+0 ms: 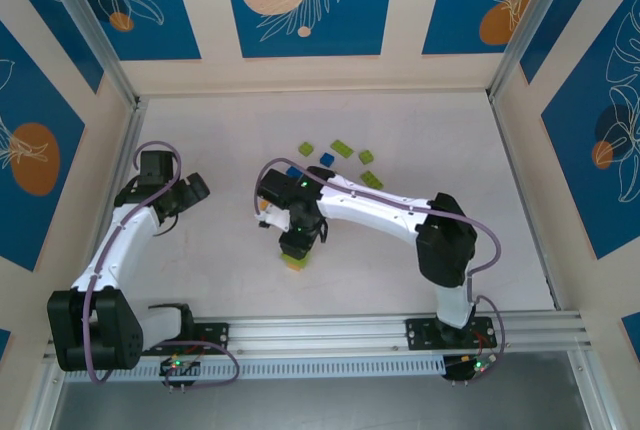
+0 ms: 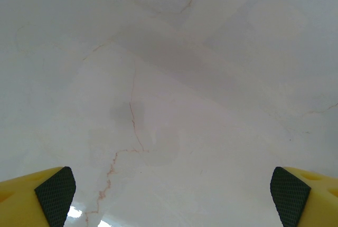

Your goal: Assemble a carrot with lego

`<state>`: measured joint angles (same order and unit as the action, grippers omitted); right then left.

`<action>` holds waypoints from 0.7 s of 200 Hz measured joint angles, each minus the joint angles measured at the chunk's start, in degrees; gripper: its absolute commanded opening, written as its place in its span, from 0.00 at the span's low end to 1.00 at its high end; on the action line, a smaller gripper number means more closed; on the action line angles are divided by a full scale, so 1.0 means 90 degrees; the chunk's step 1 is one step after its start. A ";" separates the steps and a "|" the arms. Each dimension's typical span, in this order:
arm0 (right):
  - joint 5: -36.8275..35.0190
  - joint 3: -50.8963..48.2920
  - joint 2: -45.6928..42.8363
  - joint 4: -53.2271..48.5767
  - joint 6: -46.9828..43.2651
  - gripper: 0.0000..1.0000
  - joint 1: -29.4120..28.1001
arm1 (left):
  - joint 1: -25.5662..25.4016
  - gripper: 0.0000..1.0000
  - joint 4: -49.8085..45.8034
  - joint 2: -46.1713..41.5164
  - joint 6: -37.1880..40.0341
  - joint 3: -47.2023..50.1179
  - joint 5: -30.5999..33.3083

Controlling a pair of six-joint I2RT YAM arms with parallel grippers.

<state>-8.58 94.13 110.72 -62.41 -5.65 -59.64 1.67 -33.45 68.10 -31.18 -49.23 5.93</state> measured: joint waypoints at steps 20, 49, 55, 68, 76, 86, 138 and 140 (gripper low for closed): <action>-0.0002 0.0005 0.0097 -0.0019 -0.0049 0.37 0.0000 | 0.0000 0.97 0.0000 0.0000 0.0000 0.0000 0.0000; -0.0002 0.0005 0.0129 -0.0024 -0.0051 0.37 -0.0005 | 0.0000 0.97 0.0000 0.0000 0.0000 0.0000 -0.0015; 0.0000 0.0005 0.0134 -0.0024 -0.0053 0.37 -0.0005 | 0.0000 0.97 0.0000 0.0000 0.0000 0.0000 -0.0019; 0.0000 0.0005 0.0136 -0.0022 -0.0051 0.38 -0.0007 | 0.0000 0.97 0.0000 0.0000 0.0000 0.0000 -0.0041; 0.0000 0.0005 0.0138 -0.0019 -0.0051 0.38 -0.0012 | 0.0000 0.97 0.0000 0.0000 0.0000 0.0000 -0.0046; 0.0000 0.0005 0.0143 -0.0017 -0.0051 0.38 -0.0019 | 0.0000 0.97 0.0000 0.0000 0.0002 0.0000 -0.0049; 0.0007 0.0138 0.0384 0.0000 -0.0075 0.38 -0.0046 | 0.0000 0.97 0.0002 0.0000 0.0022 0.0005 -0.0066; 0.0007 0.0143 0.0389 -0.0002 -0.0075 0.38 -0.0046 | 0.0000 0.97 0.0002 0.0000 0.0022 0.0007 -0.0066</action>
<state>-8.51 95.42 114.21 -62.43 -6.33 -60.05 1.67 -33.43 68.10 -30.98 -49.17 5.34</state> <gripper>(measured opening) 0.379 0.975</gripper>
